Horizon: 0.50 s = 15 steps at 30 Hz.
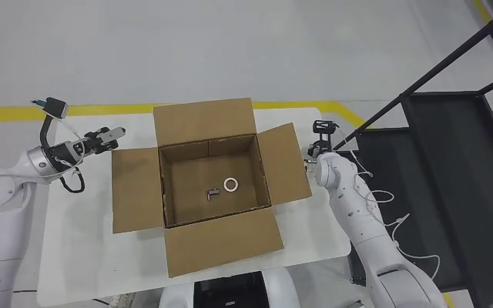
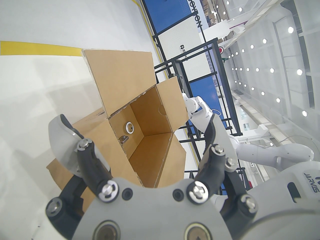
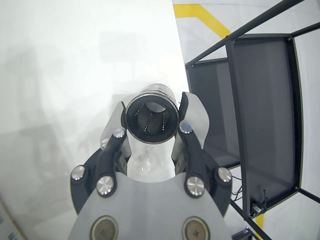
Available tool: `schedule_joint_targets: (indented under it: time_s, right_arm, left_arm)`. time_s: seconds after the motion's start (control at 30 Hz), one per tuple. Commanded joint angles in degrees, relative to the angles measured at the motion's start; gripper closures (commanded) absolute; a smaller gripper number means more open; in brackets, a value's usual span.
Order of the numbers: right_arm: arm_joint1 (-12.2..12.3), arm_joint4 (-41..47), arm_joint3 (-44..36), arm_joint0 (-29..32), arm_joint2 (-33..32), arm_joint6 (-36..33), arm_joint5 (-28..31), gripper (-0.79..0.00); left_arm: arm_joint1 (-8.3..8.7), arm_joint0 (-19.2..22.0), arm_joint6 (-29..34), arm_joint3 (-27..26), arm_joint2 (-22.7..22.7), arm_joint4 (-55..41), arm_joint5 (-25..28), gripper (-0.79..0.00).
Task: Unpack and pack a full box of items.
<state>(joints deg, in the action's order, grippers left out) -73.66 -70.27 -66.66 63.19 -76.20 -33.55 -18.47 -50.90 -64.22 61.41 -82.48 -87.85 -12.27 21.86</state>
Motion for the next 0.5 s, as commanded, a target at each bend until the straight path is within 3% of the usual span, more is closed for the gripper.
schedule_joint_targets:
  time_s: [0.0, 0.17, 0.23, 0.27, 0.47]
  right_arm:
    - [-0.14, 0.81, 1.01, -0.61, -0.04, -0.03, 0.08, 0.0]
    - [-0.5, 2.83, 2.87, -1.81, 0.07, -0.09, 0.5, -0.025]
    - [-0.61, 3.47, 3.46, -2.21, 0.06, -0.15, 0.58, -0.465]
    - [-0.66, 3.66, 3.7, -2.39, 0.07, -0.16, 0.63, -0.785]
    - [-0.67, 5.98, 3.64, -2.94, -1.28, -0.53, 1.3, -0.785]
  left_arm:
    - [0.0, 0.0, 0.0, 0.0, 0.0, 0.0, 0.0, -0.785]
    - [0.0, 0.0, 0.0, 0.0, 0.0, 0.0, 0.0, -0.785]
    - [0.0, 0.0, 0.0, 0.0, 0.0, 0.0, 0.0, -0.785]
    - [0.0, 0.0, 0.0, 0.0, 0.0, 0.0, 0.0, -0.785]
    - [0.0, 0.0, 0.0, 0.0, 0.0, 0.0, 0.0, -0.785]
